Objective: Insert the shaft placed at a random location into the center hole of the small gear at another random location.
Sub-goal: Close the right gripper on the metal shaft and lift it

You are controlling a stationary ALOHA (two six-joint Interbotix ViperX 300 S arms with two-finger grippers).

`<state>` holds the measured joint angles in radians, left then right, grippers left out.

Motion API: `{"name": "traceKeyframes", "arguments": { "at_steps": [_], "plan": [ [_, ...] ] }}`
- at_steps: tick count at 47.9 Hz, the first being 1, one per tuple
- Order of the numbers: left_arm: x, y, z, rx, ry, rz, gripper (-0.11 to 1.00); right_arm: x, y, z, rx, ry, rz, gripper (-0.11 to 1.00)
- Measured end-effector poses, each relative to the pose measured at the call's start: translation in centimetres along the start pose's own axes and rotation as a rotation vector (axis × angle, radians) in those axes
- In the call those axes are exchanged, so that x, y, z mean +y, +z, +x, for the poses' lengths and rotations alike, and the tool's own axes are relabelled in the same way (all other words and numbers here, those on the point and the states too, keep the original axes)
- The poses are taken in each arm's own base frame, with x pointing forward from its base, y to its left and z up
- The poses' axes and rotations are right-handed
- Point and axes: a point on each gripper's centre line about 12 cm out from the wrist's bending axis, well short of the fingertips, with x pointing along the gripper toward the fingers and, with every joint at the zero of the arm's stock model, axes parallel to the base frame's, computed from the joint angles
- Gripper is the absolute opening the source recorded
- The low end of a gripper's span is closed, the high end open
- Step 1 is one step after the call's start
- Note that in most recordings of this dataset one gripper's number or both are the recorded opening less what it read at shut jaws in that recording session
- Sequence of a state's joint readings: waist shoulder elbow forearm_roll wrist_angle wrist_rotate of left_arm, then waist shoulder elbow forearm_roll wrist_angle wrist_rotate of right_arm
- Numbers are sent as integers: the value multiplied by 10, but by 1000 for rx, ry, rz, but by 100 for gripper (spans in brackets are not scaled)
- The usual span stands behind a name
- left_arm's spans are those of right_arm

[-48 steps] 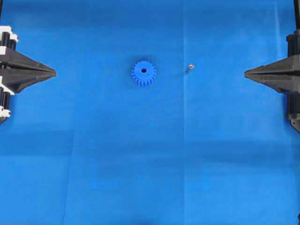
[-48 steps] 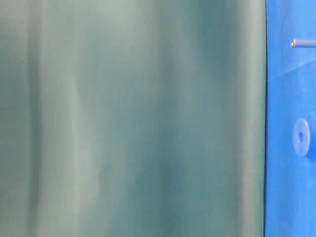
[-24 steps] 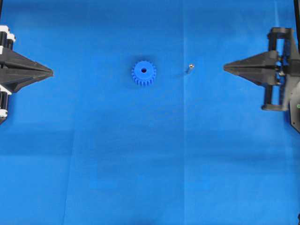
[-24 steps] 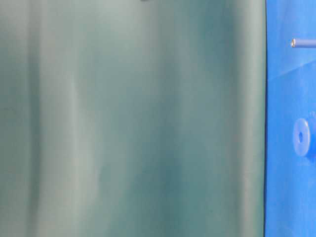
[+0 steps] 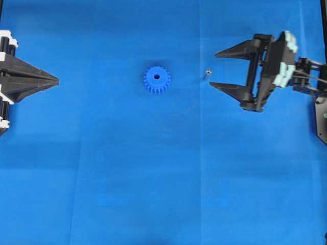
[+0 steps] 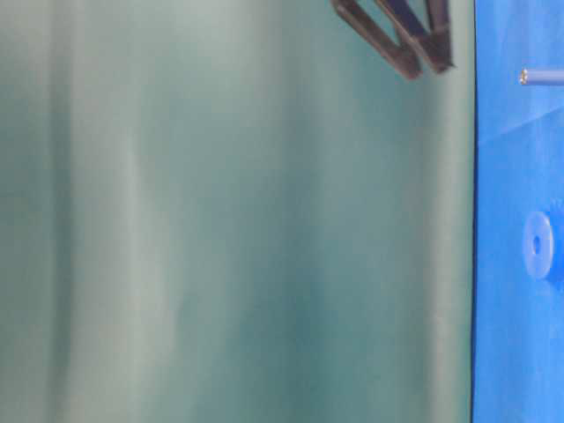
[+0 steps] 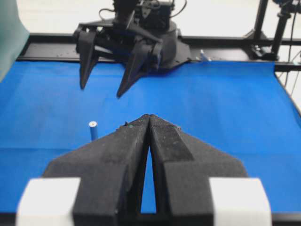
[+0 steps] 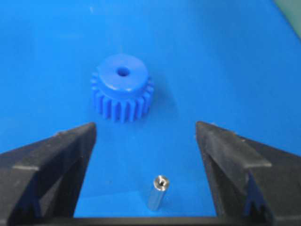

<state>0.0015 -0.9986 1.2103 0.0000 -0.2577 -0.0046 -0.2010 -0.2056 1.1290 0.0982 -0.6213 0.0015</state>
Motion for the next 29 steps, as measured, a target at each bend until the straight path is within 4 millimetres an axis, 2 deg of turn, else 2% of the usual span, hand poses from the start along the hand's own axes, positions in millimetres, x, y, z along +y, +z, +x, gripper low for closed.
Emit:
{"name": "traceKeyframes", "arguments": {
  "at_steps": [13,21,29],
  "plan": [
    [0,-3,-1,8,0,-2,0,-10,-31,25,85,-63,42,72],
    [0,-4,-1,11,0,-3,0,-14,-43,32,116,-93,60,71],
    [0,-4,-1,11,0,-3,0,-16,-47,33,125,-110,76,70]
  ]
}}
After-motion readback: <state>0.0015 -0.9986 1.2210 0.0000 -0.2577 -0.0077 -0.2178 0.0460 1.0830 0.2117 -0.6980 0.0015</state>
